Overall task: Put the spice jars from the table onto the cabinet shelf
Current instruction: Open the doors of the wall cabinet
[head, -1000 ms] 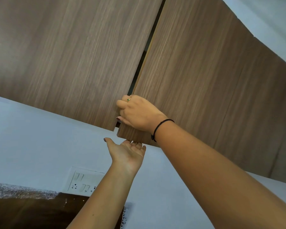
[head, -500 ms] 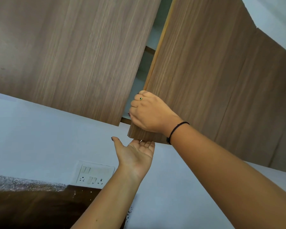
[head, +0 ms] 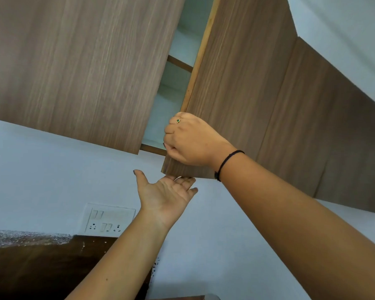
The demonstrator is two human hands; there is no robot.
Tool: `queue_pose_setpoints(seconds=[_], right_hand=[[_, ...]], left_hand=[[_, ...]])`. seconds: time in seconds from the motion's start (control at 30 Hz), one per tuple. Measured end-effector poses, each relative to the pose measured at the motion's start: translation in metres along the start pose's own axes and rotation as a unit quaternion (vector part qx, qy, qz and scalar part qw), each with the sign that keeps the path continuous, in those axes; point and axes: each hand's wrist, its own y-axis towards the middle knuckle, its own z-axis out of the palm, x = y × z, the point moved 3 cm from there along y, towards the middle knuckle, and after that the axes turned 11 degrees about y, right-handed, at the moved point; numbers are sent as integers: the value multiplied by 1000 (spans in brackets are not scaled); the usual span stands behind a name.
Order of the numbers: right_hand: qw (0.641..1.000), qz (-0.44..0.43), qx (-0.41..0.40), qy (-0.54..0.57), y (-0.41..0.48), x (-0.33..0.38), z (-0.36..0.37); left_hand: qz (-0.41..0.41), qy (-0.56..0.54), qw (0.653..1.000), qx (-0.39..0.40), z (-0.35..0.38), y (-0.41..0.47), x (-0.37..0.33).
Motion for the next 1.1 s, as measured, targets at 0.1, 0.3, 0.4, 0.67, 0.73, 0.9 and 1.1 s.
queue_pose_setpoints(seconds=[0.1, 0.3, 0.4, 0.67, 0.73, 0.9, 1.1], right_hand=[[1000, 0, -6, 7, -10, 2, -7], [1000, -3, -28, 13, -38, 5, -30], [999, -6, -28, 19, -52, 5, -42], [999, 0, -35, 17, -89, 4, -61], [999, 6, -31, 12, -95, 6, -66], [1000, 13, -8, -2, -102, 9, -74], [1000, 22, 10, -17, -123, 6, -84]], left_hand=[[4, 14, 1000, -6, 3, -6, 7], [16, 15, 1000, -5, 17, -21, 26], [18, 8, 1000, -7, 25, -29, 36], [16, 17, 1000, -7, 49, -55, 61], [9, 21, 1000, -7, 52, -60, 65], [-6, 36, 999, 0, 51, -69, 70], [-43, 61, 997, 33, 54, -70, 74]])
